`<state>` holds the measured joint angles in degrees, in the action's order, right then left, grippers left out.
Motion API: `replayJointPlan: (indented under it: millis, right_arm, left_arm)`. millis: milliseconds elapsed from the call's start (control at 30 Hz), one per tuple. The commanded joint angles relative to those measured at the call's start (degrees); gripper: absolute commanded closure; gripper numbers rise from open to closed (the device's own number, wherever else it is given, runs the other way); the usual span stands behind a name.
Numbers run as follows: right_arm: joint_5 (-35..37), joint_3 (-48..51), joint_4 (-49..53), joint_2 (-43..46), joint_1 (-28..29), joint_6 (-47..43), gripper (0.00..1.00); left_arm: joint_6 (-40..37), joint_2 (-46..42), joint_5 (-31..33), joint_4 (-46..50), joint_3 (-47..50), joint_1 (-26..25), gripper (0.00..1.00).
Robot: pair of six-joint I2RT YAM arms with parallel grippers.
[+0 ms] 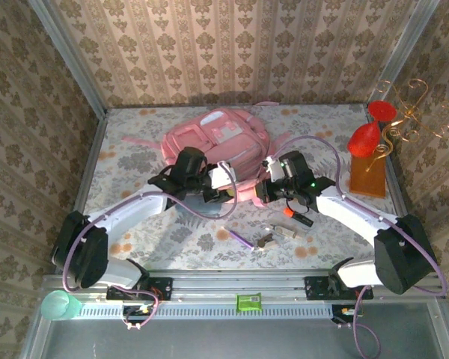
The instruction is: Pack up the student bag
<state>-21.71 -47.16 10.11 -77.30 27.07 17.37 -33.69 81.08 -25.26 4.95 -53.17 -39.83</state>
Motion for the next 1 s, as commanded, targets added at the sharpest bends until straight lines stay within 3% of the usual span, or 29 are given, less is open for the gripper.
replayJointPlan:
  millis: [0,133,267,400,567,767,967]
  right_arm:
    - [-3.16,-0.48,-4.56,2.24,0.35,0.12,1.0]
    - [-3.42,-0.57,-4.57,2.44,0.71,0.33,1.0]
    - [-3.2,0.08,-4.74,3.32,0.79,0.57,1.0]
    - [-1.69,0.88,-3.76,4.07,0.71,-0.23,1.0]
    - [5.41,-0.19,4.8,2.15,-2.57,-1.58,1.0]
    - [16.47,-4.13,12.92,-1.62,-5.58,-2.99,1.0]
    - [20.43,-7.99,14.63,-6.31,-7.75,-3.33,1.0]
  left_arm:
    - [-1.29,3.9,0.94,3.31,-5.06,-1.83,0.41]
    - [-1.84,8.94,1.43,4.89,-9.2,-3.18,0.45]
    - [-2.75,12.91,1.76,6.9,-12.35,-3.5,0.56]
    - [-3.26,14.64,2.55,7.7,-13.34,-3.28,0.74]
    - [-7.82,13.07,0.31,7.65,-10.43,-2.15,0.99]
    - [-12.38,9.49,-0.77,9.55,-7.52,0.64,1.0]
    - [-12.77,4.34,2.02,10.81,-3.74,4.63,1.0]
